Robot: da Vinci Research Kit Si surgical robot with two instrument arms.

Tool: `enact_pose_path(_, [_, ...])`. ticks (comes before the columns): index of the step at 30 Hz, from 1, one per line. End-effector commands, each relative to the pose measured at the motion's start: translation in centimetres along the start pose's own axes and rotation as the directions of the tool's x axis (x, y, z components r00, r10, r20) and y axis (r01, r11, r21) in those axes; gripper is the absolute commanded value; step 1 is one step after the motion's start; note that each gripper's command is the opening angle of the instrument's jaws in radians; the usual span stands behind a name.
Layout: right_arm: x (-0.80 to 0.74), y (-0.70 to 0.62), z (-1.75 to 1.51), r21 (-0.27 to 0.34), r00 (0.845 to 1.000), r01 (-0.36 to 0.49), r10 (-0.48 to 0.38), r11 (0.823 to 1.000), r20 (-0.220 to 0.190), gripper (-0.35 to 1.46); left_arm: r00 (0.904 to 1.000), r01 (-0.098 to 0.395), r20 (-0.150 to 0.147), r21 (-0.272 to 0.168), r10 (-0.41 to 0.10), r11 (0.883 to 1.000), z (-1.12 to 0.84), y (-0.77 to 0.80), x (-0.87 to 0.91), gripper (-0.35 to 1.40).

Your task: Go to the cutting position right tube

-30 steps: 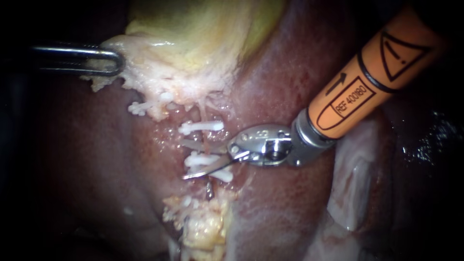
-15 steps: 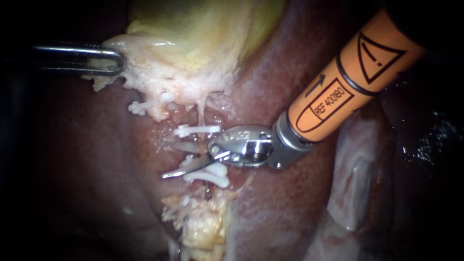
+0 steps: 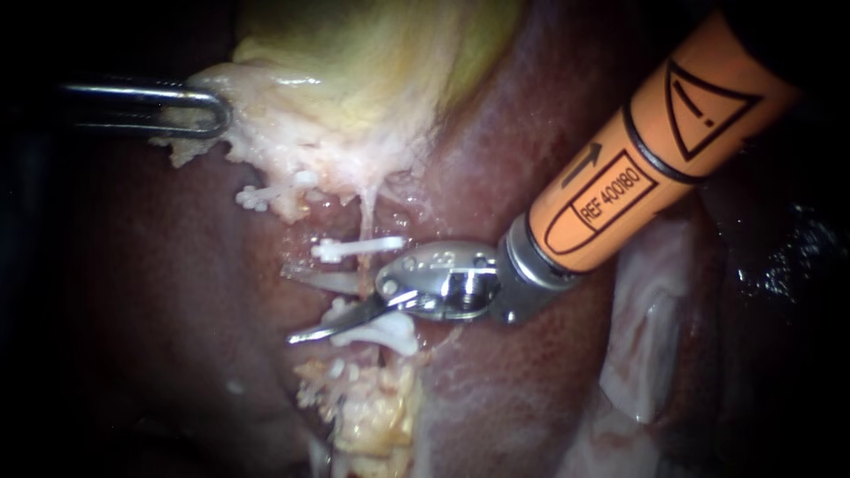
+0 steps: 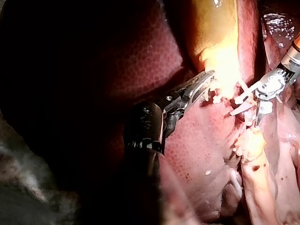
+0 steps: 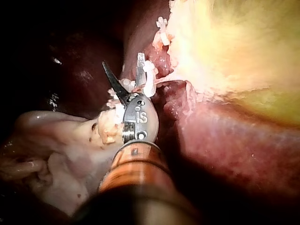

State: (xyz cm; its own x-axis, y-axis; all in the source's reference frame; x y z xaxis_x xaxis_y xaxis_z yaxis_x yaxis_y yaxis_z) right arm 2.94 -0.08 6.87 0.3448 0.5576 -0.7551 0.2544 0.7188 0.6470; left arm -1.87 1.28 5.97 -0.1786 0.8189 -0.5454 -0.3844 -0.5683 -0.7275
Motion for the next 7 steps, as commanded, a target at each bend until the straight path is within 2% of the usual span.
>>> enact_pose_path(1, [0.0, 0.0, 0.0, 0.0, 1.0, 0.0, 0.0, 1.0, 0.0, 1.28, 1.0, 0.0, 0.0, 0.0, 0.0, 1.0, 0.0, 0.0, 0.0, -0.35])
enact_pose_path(7, [-0.01, 0.0, 0.01, 0.003, 1.0, -0.011, 0.011, 1.0, 0.001, 1.28, 1.0, 0.0, 0.0, 0.0, 0.0, 1.0, 0.01, 0.0, 0.0, -0.35])
